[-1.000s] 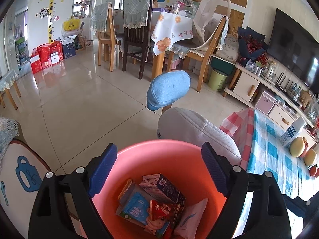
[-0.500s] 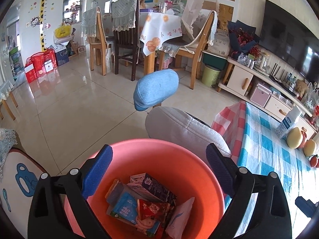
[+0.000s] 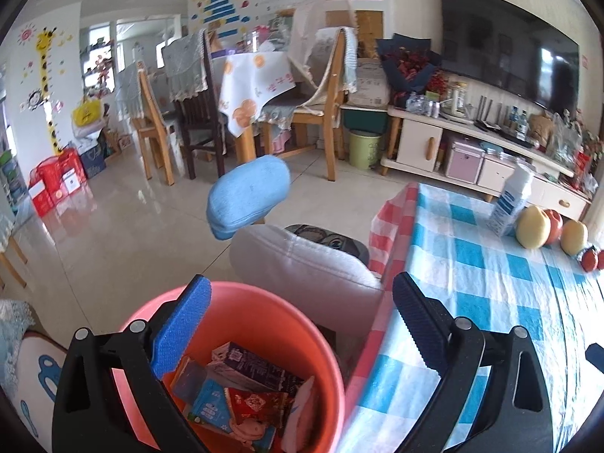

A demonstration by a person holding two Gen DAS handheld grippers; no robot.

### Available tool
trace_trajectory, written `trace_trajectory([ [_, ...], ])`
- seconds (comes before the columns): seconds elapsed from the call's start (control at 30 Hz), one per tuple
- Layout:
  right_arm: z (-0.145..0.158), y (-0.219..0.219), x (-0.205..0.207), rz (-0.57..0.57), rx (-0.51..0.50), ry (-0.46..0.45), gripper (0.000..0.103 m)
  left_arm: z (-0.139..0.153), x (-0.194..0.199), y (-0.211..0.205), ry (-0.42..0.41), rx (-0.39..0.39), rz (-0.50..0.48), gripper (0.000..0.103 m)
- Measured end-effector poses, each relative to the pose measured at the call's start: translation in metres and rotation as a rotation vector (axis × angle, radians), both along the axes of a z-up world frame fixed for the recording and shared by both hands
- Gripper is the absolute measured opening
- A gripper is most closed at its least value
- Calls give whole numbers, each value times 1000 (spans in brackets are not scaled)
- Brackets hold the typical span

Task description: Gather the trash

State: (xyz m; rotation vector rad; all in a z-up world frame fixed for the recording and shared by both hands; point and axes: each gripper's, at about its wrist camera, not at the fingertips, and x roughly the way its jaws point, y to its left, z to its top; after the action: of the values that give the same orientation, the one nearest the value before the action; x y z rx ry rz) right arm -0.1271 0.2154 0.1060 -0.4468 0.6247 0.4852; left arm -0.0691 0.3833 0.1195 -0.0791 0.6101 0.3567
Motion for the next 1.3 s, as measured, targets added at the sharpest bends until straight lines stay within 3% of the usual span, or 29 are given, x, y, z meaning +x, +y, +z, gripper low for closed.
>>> trace_trajectory([
  [0.43, -2, -75, 0, -124, 66, 9, 86, 3, -1, -93, -27, 119, -181, 96],
  [1.3, -16, -228, -3, -375, 214, -17, 87, -18, -19, -234, 33, 105, -349, 96],
])
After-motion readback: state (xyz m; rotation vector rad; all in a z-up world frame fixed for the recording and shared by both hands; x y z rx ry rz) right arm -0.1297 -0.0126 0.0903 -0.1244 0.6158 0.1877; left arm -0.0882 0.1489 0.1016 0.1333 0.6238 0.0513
